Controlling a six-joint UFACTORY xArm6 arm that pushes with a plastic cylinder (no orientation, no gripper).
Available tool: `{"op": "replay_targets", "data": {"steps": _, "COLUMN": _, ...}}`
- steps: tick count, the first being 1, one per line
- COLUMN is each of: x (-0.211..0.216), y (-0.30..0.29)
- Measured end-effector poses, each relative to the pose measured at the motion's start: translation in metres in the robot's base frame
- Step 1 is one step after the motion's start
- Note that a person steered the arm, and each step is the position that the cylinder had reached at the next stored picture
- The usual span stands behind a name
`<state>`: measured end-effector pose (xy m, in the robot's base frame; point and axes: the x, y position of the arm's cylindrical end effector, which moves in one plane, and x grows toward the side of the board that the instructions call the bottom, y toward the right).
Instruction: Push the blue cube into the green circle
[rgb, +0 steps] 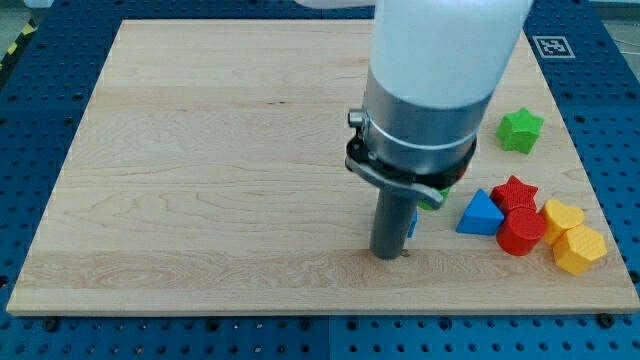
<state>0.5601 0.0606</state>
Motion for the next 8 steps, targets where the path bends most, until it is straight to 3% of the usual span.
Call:
{"op": "replay_targets", "data": {"steps": 5, "x": -0.024, "y": -0.021}}
{"op": "replay_targets", "data": {"steps": 8, "x": -0.016, "y": 0.059}}
